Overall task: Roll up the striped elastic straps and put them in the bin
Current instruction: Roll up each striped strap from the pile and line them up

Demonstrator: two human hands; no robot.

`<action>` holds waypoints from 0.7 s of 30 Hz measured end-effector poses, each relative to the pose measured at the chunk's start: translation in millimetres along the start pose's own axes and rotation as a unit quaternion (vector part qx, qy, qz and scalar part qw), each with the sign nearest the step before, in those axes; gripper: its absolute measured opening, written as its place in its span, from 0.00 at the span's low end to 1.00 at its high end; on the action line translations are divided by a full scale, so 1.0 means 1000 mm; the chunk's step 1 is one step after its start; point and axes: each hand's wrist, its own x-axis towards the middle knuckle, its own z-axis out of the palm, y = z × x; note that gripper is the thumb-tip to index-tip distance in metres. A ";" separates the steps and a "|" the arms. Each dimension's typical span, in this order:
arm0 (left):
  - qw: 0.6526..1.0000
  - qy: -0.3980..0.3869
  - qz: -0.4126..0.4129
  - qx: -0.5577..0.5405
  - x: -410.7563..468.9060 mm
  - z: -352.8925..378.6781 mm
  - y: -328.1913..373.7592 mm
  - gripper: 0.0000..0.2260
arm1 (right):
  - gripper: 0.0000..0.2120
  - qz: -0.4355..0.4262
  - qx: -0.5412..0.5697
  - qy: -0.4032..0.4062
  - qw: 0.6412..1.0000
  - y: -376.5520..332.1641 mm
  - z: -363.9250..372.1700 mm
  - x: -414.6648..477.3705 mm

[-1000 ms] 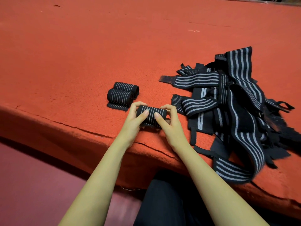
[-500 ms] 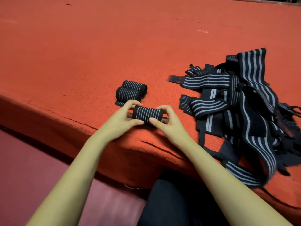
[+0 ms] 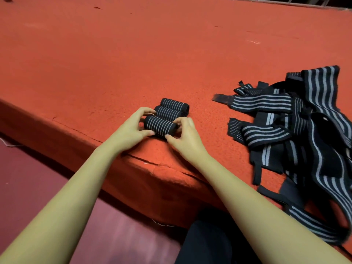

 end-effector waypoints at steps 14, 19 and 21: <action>0.996 0.035 -0.003 0.081 0.000 0.002 -0.016 0.22 | 0.21 0.005 -0.033 0.009 0.999 0.009 0.006 0.002; 0.994 -0.014 -0.023 0.108 0.000 -0.009 -0.006 0.22 | 0.23 0.021 -0.052 -0.032 0.998 0.006 0.001 0.004; 0.987 -0.051 -0.038 0.150 0.002 -0.019 0.004 0.22 | 0.27 0.022 -0.060 -0.054 0.996 0.002 -0.007 0.004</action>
